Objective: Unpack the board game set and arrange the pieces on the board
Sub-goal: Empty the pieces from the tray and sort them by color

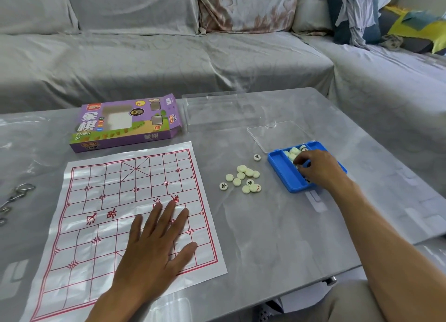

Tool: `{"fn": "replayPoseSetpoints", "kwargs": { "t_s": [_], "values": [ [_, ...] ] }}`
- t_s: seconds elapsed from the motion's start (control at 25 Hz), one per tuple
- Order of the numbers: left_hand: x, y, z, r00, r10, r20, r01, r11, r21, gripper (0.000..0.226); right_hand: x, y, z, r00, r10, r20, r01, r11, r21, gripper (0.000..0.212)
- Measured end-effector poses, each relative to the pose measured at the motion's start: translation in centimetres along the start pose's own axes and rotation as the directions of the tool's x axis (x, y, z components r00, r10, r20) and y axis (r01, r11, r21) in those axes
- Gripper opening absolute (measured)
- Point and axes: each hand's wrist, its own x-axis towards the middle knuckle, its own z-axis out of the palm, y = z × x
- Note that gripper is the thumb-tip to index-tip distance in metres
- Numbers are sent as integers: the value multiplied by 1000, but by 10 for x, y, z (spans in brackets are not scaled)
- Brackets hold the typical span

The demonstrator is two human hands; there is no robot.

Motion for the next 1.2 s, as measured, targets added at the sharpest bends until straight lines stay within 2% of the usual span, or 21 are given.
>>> {"fn": "replayPoseSetpoints", "kwargs": {
  "t_s": [0.08,0.16,0.2,0.32,0.4,0.48,0.52,0.56,0.64,0.72,0.8,0.84,0.88,0.92,1.0,1.08,1.2],
  "values": [
    [-1,0,0,1000,1,-3,-1,1000,-1,76,-5,-6,-2,993,-20,-120,24,999,39,8],
    [0,0,-1,1000,0,-15,0,1000,-6,77,-15,-25,-4,968,-69,-243,115,976,183,1],
    [0,1,-1,1000,0,-19,0,1000,-9,77,-19,-39,-4,963,-118,-242,177,954,240,4],
    [0,0,0,1000,5,-14,-5,1000,-16,76,-27,-75,14,958,-281,-53,284,912,296,7],
    [0,-1,0,1000,1,-17,-1,1000,5,74,-22,-87,29,953,-300,-53,303,925,228,12],
    [1,-1,0,1000,0,2,0,1000,27,72,-13,-92,36,929,-363,-70,356,930,-87,26],
    [1,0,-1,1000,4,12,-4,999,35,70,-10,-95,38,924,-383,-4,369,893,-256,29],
    [2,0,-1,1000,10,19,-11,999,43,70,-9,-97,39,925,-377,50,370,863,-344,28],
    [2,-1,0,1000,18,16,-18,998,55,69,-11,-103,37,924,-376,68,376,868,-324,25],
    [2,-2,2,1000,17,-10,-17,998,62,70,-15,-102,30,921,-389,-30,383,917,-113,30],
    [2,-2,3,1000,20,-16,-19,998,61,71,-15,-89,14,955,-254,-154,278,948,156,32],
    [2,-2,2,1000,21,-18,-20,998,58,71,-13,-77,4,969,-158,-189,196,959,205,31],
    [2,-2,1,1000,21,-10,-21,998,52,71,-11,-62,-6,979,-69,-191,101,981,167,31],
    [2,-1,0,1000,19,-2,-19,999,48,71,-10,-46,-15,990,14,-141,-3,997,76,32],
    [1,-1,1,1000,13,2,-13,999,29,72,-12,-19,-27,988,138,67,-133,989,-68,33],
    [1,-3,4,1000,10,-19,-10,1000,11,75,-16,-8,-30,960,152,233,-143,988,-57,31],
    [1,-2,2,1000,12,-23,-11,1000,25,74,-19,-4,-28,957,94,273,-97,995,-3,29]
  ]
}}
